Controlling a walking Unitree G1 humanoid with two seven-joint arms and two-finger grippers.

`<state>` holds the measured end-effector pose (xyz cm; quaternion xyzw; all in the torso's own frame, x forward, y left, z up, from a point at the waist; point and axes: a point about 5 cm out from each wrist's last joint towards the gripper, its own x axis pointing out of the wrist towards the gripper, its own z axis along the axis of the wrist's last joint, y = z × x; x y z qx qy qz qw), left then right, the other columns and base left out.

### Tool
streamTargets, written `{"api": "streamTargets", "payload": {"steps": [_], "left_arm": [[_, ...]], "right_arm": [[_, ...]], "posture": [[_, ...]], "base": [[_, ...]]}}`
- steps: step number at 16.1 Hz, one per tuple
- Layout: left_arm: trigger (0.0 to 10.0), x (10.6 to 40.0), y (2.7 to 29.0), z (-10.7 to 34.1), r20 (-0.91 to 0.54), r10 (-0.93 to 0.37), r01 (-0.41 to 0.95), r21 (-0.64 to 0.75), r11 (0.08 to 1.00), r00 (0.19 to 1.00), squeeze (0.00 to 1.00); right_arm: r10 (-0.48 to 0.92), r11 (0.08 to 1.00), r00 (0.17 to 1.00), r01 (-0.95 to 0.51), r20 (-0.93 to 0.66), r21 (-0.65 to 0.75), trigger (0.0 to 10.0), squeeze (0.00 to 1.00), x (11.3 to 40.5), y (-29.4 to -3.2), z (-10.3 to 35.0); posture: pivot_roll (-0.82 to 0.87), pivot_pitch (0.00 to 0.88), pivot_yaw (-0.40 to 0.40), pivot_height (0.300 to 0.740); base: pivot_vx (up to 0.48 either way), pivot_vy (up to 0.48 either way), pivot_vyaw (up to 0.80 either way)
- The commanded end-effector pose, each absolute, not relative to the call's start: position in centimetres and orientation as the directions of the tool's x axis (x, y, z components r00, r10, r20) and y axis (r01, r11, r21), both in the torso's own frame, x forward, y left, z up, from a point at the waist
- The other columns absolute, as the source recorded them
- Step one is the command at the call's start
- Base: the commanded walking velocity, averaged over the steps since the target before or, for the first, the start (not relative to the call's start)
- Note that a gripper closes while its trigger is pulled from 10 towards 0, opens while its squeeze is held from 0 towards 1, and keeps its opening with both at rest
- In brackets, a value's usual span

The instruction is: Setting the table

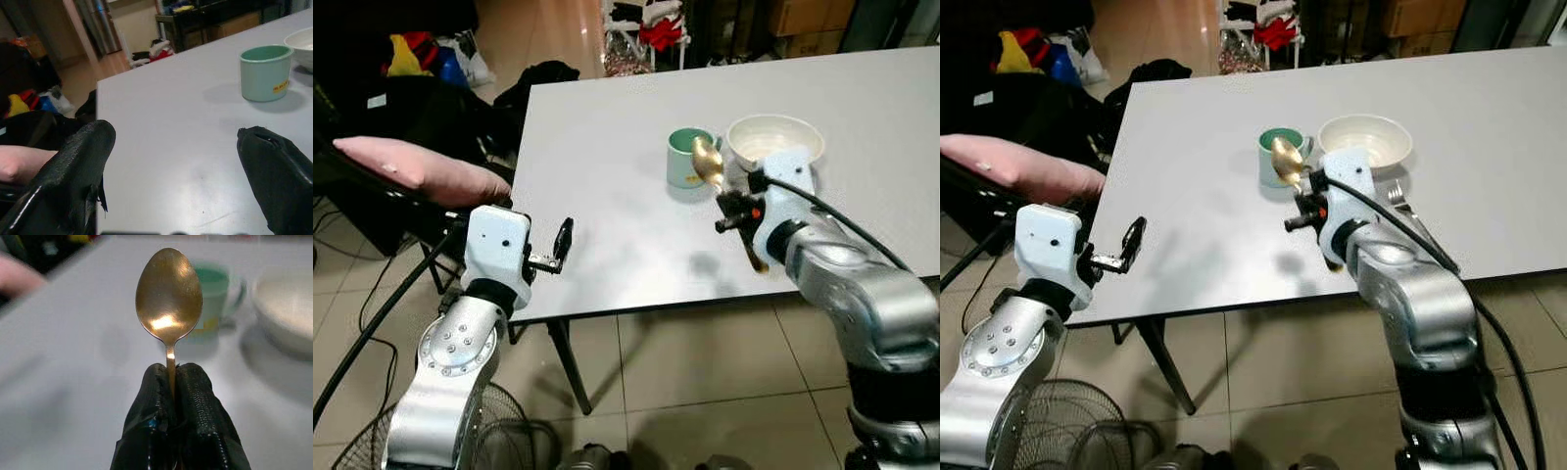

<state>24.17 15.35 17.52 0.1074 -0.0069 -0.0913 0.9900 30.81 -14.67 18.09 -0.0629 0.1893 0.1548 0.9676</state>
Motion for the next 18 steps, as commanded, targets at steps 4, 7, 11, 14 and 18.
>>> {"api": "streamTargets", "payload": {"steps": [4,7,11,14,18], "left_arm": [[10.0,23.8,14.4,17.8,-0.030,-0.303,0.302,0.228,0.926,0.952,0.00],[10.0,22.8,13.2,17.4,-0.088,-0.456,0.464,0.206,0.862,0.886,0.00],[10.0,21.5,12.7,16.9,-0.144,-0.536,0.555,0.183,0.811,0.832,0.00],[10.0,20.9,13.5,16.4,-0.195,-0.536,0.569,0.203,0.797,0.821,0.00],[10.0,20.7,14.0,16.6,-0.202,-0.526,0.561,0.210,0.801,0.826,0.00]], "right_arm": [[0.215,0.952,0.855,-0.291,-0.472,-0.093,10.0,0.00,32.8,-14.3,16.0],[0.193,0.951,0.832,-0.289,-0.521,-0.107,10.0,0.00,34.0,-13.9,14.8],[0.226,0.949,0.814,-0.308,-0.535,-0.068,10.0,0.00,34.7,-12.7,14.4],[0.225,0.962,0.820,-0.273,-0.526,-0.013,10.0,0.00,35.1,-10.9,14.3],[0.197,0.977,0.830,-0.208,-0.522,0.039,10.0,0.00,35.2,-8.4,13.3]], "posture": [[-0.09,0.085,0.107,0.740],[-0.08,0.095,0.103,0.740],[-0.07,0.096,0.092,0.740],[-0.07,0.096,0.083,0.740],[-0.06,0.100,0.083,0.740]], "base": [[0.000,0.000,0.00],[0.000,0.000,0.00],[0.000,0.000,0.00],[0.000,0.000,0.00],[0.000,0.000,0.00]]}}
